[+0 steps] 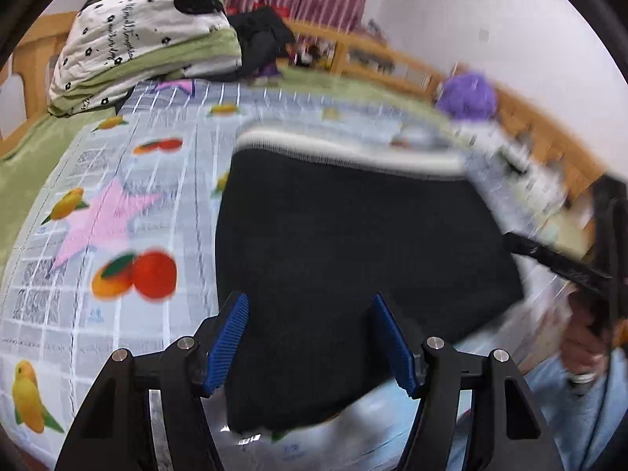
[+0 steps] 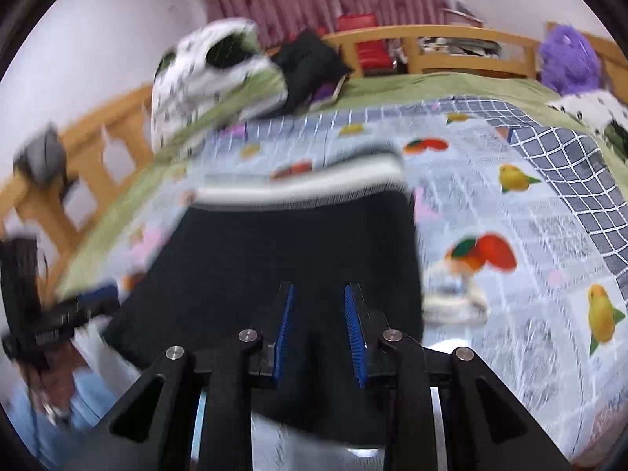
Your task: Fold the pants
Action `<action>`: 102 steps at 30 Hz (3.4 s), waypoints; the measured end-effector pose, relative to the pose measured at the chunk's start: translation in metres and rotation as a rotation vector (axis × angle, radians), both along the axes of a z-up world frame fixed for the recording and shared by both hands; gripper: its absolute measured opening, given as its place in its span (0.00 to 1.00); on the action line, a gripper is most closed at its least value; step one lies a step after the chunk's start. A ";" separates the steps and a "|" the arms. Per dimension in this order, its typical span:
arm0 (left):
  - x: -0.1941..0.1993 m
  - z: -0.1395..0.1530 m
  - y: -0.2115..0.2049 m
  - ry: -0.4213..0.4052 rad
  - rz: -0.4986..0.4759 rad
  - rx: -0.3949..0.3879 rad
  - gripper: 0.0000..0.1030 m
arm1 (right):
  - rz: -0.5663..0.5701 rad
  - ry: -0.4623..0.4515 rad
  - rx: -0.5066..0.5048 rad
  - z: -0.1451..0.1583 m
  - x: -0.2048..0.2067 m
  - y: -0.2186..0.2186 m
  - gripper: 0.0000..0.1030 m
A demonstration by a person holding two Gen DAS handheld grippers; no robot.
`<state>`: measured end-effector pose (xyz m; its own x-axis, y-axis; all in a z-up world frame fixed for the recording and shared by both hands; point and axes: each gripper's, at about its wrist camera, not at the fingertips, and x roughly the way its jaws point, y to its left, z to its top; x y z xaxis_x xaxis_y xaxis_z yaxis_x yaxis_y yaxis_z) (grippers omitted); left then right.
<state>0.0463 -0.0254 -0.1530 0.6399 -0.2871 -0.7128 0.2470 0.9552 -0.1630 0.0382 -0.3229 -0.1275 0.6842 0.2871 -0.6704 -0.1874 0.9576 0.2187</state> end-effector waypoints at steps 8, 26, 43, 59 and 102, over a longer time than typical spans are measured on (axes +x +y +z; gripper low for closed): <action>-0.041 -0.012 0.025 0.022 -0.044 0.035 0.69 | -0.007 0.050 -0.088 -0.038 -0.015 0.010 0.25; -0.045 -0.006 0.018 -0.108 -0.059 0.097 0.30 | -0.041 0.054 0.053 -0.039 -0.018 -0.011 0.19; -0.037 0.039 0.038 -0.108 0.046 -0.028 0.59 | -0.123 0.027 -0.025 -0.028 -0.003 -0.017 0.26; 0.024 0.018 0.020 0.000 0.040 0.000 0.68 | -0.122 -0.013 -0.111 0.014 0.056 -0.030 0.39; 0.070 0.110 0.027 0.035 0.204 -0.044 0.61 | -0.206 0.127 -0.042 0.037 0.126 -0.020 0.37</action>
